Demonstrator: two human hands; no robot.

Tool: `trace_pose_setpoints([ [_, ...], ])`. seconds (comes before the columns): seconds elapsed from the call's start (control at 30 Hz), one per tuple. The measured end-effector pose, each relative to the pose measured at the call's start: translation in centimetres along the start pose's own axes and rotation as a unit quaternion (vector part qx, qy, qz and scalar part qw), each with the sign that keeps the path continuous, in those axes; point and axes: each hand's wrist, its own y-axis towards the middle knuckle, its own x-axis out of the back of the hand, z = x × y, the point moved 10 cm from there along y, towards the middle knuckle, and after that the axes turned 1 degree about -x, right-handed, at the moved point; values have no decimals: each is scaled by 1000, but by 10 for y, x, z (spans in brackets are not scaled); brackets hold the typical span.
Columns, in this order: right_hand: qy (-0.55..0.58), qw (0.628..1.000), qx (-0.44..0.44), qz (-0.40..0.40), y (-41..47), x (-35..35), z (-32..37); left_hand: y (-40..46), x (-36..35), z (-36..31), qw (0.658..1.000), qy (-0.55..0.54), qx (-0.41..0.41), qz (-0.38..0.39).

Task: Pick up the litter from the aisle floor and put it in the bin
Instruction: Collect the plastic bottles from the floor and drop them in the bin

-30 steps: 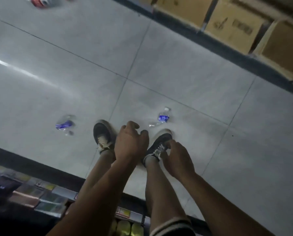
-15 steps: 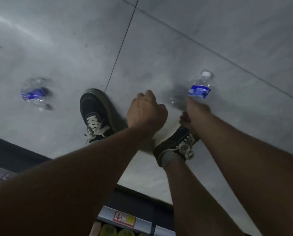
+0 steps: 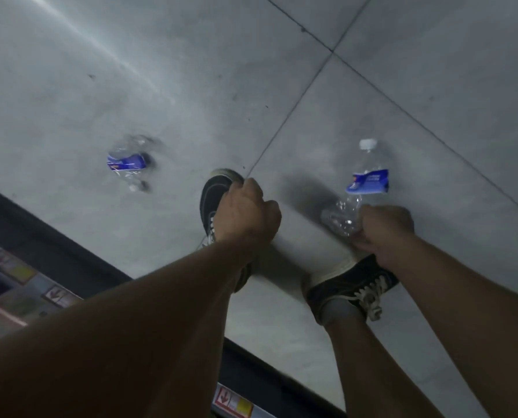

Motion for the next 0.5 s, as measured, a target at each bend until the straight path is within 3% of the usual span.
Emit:
trace_pose_setpoints([
  [0.23,-257,949,181,-31,-59,-45,74,1,81,65,990,-101,72,-63],
  [0.5,-351,890,290,-20,-112,-174,131,43,121,179,966,-147,159,-142],
])
